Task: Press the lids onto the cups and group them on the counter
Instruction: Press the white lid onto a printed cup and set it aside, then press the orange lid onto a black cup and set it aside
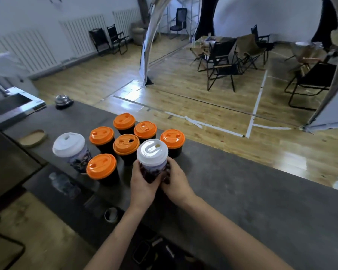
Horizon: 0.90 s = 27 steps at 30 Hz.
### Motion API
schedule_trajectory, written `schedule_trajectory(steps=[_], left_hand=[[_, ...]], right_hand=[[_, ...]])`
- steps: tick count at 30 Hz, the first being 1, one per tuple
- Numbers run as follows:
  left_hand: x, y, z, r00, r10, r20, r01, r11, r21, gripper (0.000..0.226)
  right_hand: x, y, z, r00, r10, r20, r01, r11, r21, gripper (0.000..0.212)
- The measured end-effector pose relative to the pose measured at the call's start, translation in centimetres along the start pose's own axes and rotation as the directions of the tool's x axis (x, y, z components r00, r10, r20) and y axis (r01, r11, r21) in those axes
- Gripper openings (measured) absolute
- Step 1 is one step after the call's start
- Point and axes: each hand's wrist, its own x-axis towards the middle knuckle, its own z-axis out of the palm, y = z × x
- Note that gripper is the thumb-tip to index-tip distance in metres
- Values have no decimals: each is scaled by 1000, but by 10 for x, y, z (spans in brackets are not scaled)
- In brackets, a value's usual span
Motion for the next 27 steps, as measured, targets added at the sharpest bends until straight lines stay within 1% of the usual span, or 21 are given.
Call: schedule_trajectory(steps=[5,8,10,12,14,17,19,22,24,27], left_hand=[[12,-4,7,1000,-3,-13,3,1000,20,76],[15,-8,7,999,-41,2,41,999,24,81],[11,-14,6,994,-101,34,103,994,-34,90],[-1,-17,6,984,-171,43,176,975,-133,92],[-22,-15,7,980,-196,18,196,968,-157,83],[-60,-12,10,992,-122,-19,119,986,-116,51],[-79,-6,21,998,-55,43,59,994,-89,35],[-94,12,53,974,20,225,3,995,-99,29],[-102,30,79,933,70,353,-30,992,-120,28],[-117,61,123,845,145,514,-75,985,-155,31]], right_hand=[[-3,12,-4,998,52,25,-50,997,-57,76],[-8,16,-11,995,94,13,-94,995,-37,73],[-15,17,-18,995,97,-14,-97,995,-3,68],[-26,19,-28,995,80,-53,-80,997,14,64],[-42,23,-43,994,62,-91,-60,998,28,61],[-73,34,-75,983,76,-170,-63,995,78,54],[-97,42,-99,962,101,-252,-74,991,115,49],[-132,52,-136,917,126,-377,-81,988,134,45],[-155,54,-163,876,140,-461,-78,986,150,42],[-194,54,-202,796,146,-588,-62,985,161,39]])
